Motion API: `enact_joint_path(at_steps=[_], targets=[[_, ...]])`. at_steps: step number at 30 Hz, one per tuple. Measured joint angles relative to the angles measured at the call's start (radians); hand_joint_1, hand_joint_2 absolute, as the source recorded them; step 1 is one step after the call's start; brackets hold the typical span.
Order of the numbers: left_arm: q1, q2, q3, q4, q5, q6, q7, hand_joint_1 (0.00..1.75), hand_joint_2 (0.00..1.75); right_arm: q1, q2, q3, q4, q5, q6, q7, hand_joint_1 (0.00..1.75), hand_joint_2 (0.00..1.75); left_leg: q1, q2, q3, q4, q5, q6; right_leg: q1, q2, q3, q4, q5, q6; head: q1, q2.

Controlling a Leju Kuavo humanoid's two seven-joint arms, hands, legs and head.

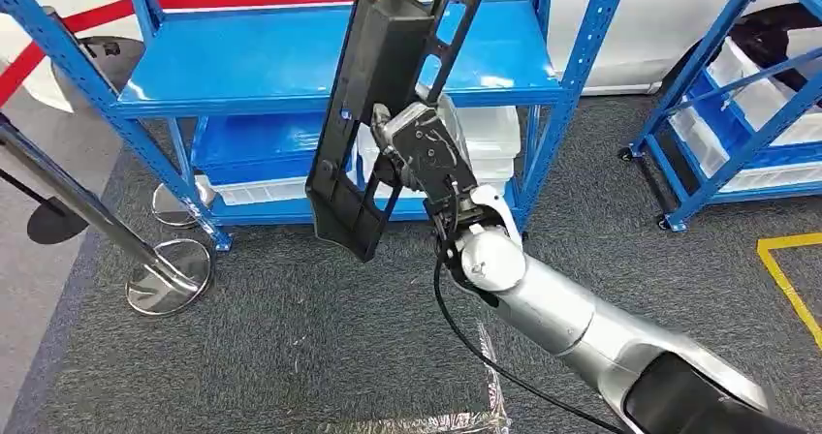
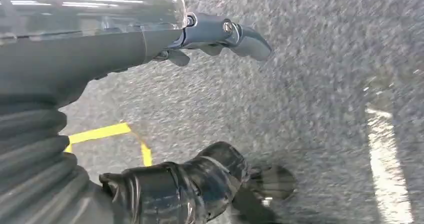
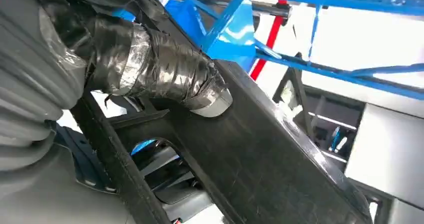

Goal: Take the parts from the cabinet and place them on the table.

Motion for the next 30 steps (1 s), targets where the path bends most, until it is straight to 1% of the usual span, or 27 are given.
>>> enact_joint_path(at_steps=[2, 3, 4, 5, 6, 7, 8, 9, 10, 11, 12, 13, 14, 15, 16, 18, 19, 20, 21, 22, 23, 24, 25, 27, 28, 29, 30], targets=[[-0.001, 0.0, -0.005, 0.0, 0.002, 0.0, 0.0, 0.0, 1.75, -0.003, -0.003, 0.0, 0.0, 0.019, -0.003, 0.014, 1.75, 1.75, -0.007, 0.0, -0.016, -0.011, 0.027, 0.012, -0.003, -0.001, 0.0, -0.016, 0.028, 0.011, -0.002, 0.0], [0.001, 0.0, -0.008, 0.0, 0.003, 0.0, 0.0, 0.0, 1.75, -0.003, -0.007, 0.0, 0.0, 0.021, -0.003, 0.019, 1.75, 1.75, 0.009, 0.005, -0.012, -0.036, 0.052, 0.012, 0.005, 0.002, -0.007, -0.021, 0.028, 0.015, 0.002, 0.0], [-0.002, -0.001, -0.011, 0.0, 0.005, 0.0, 0.001, 0.0, 1.75, -0.003, -0.012, -0.001, 0.0, 0.024, -0.005, 0.021, 1.75, 1.75, 0.008, 0.011, -0.022, -0.039, 0.069, 0.013, 0.003, 0.006, -0.016, -0.005, -0.014, 0.021, 0.001, 0.0], [-0.002, -0.001, -0.015, 0.0, 0.006, 0.0, 0.003, 0.0, 1.75, -0.004, -0.017, -0.003, 0.0, 0.027, -0.005, 0.023, 1.75, 1.75, 0.009, 0.012, -0.039, -0.04, 0.084, 0.023, 0.002, 0.008, -0.03, 0.051, -0.091, 0.024, 0.007, 0.0], [0.001, -0.002, -0.017, 0.0, 0.007, 0.0, 0.005, 0.0, 1.75, -0.003, -0.019, -0.006, 0.0, 0.03, -0.005, 0.026, 1.75, 1.75, 0.009, 0.013, -0.058, -0.036, 0.095, 0.026, -0.001, 0.007, -0.043, 0.121, -0.151, 0.028, 0.008, 0.0], [0.002, -0.002, -0.018, 0.0, 0.007, 0.0, 0.005, 0.0, 1.75, -0.002, -0.023, -0.009, 0.0, 0.033, -0.006, 0.028, 1.75, 1.75, 0.01, 0.014, -0.076, -0.029, 0.106, 0.026, -0.005, 0.007, -0.055, 0.197, -0.192, 0.033, 0.008, 0.0], [0.001, -0.002, -0.018, 0.0, 0.007, 0.0, 0.006, 0.0, 1.75, -0.002, -0.027, -0.012, 0.0, 0.034, -0.006, 0.03, 1.75, 1.75, 0.01, 0.014, -0.097, -0.022, 0.116, 0.024, -0.009, 0.007, -0.061, 0.261, -0.201, 0.038, 0.008, 0.0], [0.001, -0.002, -0.019, 0.0, 0.007, 0.0, 0.006, 0.0, 1.75, -0.001, -0.029, -0.013, 0.0, 0.035, -0.006, 0.031, 1.75, 1.75, 0.011, 0.014, -0.118, -0.014, 0.124, 0.022, -0.013, 0.007, -0.056, 0.292, -0.178, 0.043, 0.008, 0.0], [0.001, -0.002, -0.02, 0.0, 0.007, 0.0, 0.006, 0.0, 1.75, -0.001, -0.031, -0.014, 0.0, 0.036, -0.006, 0.031, 1.75, 1.75, 0.014, 0.014, -0.138, -0.003, 0.132, 0.018, -0.018, 0.006, -0.034, 0.288, -0.138, 0.05, 0.008, 0.0], [0.001, -0.002, -0.021, 0.0, 0.007, 0.0, 0.006, 0.0, 1.75, -0.001, -0.032, -0.014, 0.0, 0.036, -0.006, 0.031, 1.75, 1.75, 0.017, 0.014, -0.158, 0.009, 0.137, 0.013, -0.025, 0.006, 0.0, 0.255, -0.103, 0.055, 0.009, 0.0], [0.001, -0.002, -0.022, 0.0, 0.007, 0.0, 0.006, 0.0, 1.75, -0.001, -0.034, -0.015, -0.001, 0.036, -0.006, 0.031, 1.75, 1.75, 0.021, 0.014, -0.182, 0.026, 0.143, 0.007, -0.031, 0.006, 0.06, 0.185, -0.079, 0.063, 0.008, 0.0], [0.001, -0.001, -0.022, 0.0, 0.007, 0.0, 0.006, 0.0, 1.75, -0.001, -0.034, -0.018, -0.003, 0.037, -0.006, 0.031, 1.75, 1.75, 0.023, 0.013, -0.203, 0.043, 0.147, 0.0, -0.034, 0.006, 0.102, 0.103, -0.134, 0.073, 0.009, 0.0], [0.0, 0.003, -0.022, 0.0, 0.007, 0.001, 0.006, 0.0, 1.75, -0.001, -0.034, -0.019, -0.008, 0.038, -0.006, 0.032, 1.75, 1.75, 0.019, 0.011, -0.22, 0.054, 0.151, -0.007, -0.024, 0.01, 0.148, 0.043, -0.178, 0.072, 0.011, 0.0], [0.001, 0.002, -0.023, 0.0, 0.008, 0.002, 0.006, 0.0, 1.75, 0.002, -0.035, -0.021, -0.011, 0.04, -0.006, 0.032, 1.75, 1.75, 0.018, 0.009, -0.219, 0.056, 0.158, -0.012, -0.019, 0.016, 0.137, 0.045, -0.17, 0.046, 0.002, 0.0], [0.001, 0.002, -0.023, 0.0, 0.008, 0.003, 0.006, 0.0, 1.75, 0.0, -0.035, -0.024, -0.011, 0.042, -0.009, 0.032, 1.75, 1.75, 0.019, 0.007, -0.223, 0.056, 0.169, -0.017, -0.022, 0.017, 0.135, 0.036, -0.167, 0.039, 0.008, 0.0], [0.006, 0.001, -0.024, 0.0, 0.008, 0.003, 0.006, 0.0, 1.75, -0.001, -0.036, -0.026, -0.012, 0.047, -0.01, 0.033, 1.75, 1.75, 0.026, 0.003, -0.232, 0.047, 0.191, -0.027, -0.015, 0.013, 0.119, 0.034, -0.148, 0.019, 0.014, 0.0], [0.008, 0.0, -0.024, 0.0, 0.008, 0.003, 0.006, 0.0, 1.75, -0.002, -0.037, -0.026, -0.011, 0.05, -0.01, 0.034, 1.75, 1.75, 0.033, 0.003, -0.241, 0.058, 0.173, -0.032, -0.019, 0.007, 0.111, 0.029, -0.132, 0.007, 0.014, 0.0], [0.009, -0.003, -0.025, 0.0, 0.008, 0.002, 0.006, 0.0, 1.75, -0.002, -0.036, -0.026, -0.014, 0.052, -0.01, 0.036, 1.75, 1.75, 0.032, 0.003, -0.257, 0.091, 0.111, -0.037, -0.019, 0.008, 0.098, 0.023, -0.116, 0.003, 0.007, 0.0], [0.009, -0.003, -0.025, 0.0, 0.009, 0.003, 0.005, 0.0, 1.75, -0.002, -0.037, -0.026, -0.015, 0.054, -0.01, 0.039, 1.75, 1.75, 0.034, 0.002, -0.27, 0.149, 0.047, -0.039, -0.019, 0.007, 0.087, 0.022, -0.105, -0.005, 0.003, 0.0], [0.007, -0.003, -0.025, 0.0, 0.01, 0.003, 0.005, 0.0, 1.75, -0.003, -0.037, -0.028, -0.017, 0.058, -0.012, 0.042, 1.75, 1.75, 0.035, 0.002, -0.281, 0.22, -0.01, -0.042, -0.018, 0.007, 0.074, 0.021, -0.093, -0.007, 0.004, 0.0], [0.006, -0.003, -0.025, 0.0, 0.011, 0.003, 0.005, 0.0, 1.75, -0.003, -0.037, -0.031, -0.018, 0.063, -0.013, 0.045, 1.75, 1.75, 0.034, 0.002, -0.285, 0.282, -0.043, -0.042, -0.016, 0.007, 0.06, 0.022, -0.082, -0.007, 0.003, 0.0], [0.007, -0.003, -0.026, 0.0, 0.012, 0.003, 0.005, 0.0, 1.75, -0.003, -0.038, -0.032, -0.018, 0.068, -0.015, 0.048, 1.75, 1.75, 0.034, 0.001, -0.276, 0.318, -0.043, -0.04, -0.014, 0.007, 0.044, 0.022, -0.07, -0.007, 0.004, 0.0], [0.007, -0.003, -0.026, 0.0, 0.013, 0.003, 0.005, 0.0, 1.75, -0.003, -0.039, -0.034, -0.019, 0.072, -0.016, 0.051, 1.75, 1.75, 0.033, 0.001, -0.253, 0.312, -0.021, -0.037, -0.013, 0.007, 0.031, 0.022, -0.06, -0.006, 0.004, 0.0], [0.006, -0.003, -0.026, 0.0, 0.014, 0.003, 0.005, 0.0, 1.75, -0.003, -0.041, -0.035, -0.019, 0.076, -0.019, 0.052, 1.75, 1.75, 0.03, 0.001, -0.166, 0.222, 0.041, -0.028, -0.013, 0.008, 0.006, 0.022, -0.039, -0.003, 0.004, 0.0], [0.006, -0.003, -0.026, 0.0, 0.015, 0.003, 0.005, 0.0, 1.75, -0.003, -0.042, -0.036, -0.021, 0.078, -0.021, 0.052, 1.75, 1.75, 0.028, 0.0, -0.102, 0.144, 0.053, -0.023, -0.013, 0.008, -0.004, 0.021, -0.029, 0.0, 0.003, 0.0], [0.002, -0.003, -0.026, 0.0, 0.017, 0.003, 0.005, 0.0, 1.75, -0.003, -0.042, -0.038, -0.026, 0.081, -0.021, 0.052, 1.75, 1.75, 0.026, -0.002, -0.053, 0.069, 0.019, -0.018, -0.013, 0.008, -0.008, 0.021, -0.021, 0.004, 0.003, 0.0], [0.0, -0.003, -0.026, 0.0, 0.018, 0.004, 0.005, 0.0, 1.75, -0.004, -0.045, -0.042, -0.03, 0.083, -0.023, 0.052, 1.75, 1.75, 0.019, -0.004, -0.017, 0.004, 0.006, -0.018, -0.012, 0.006, -0.012, 0.016, -0.009, 0.012, 0.006, 0.0]])
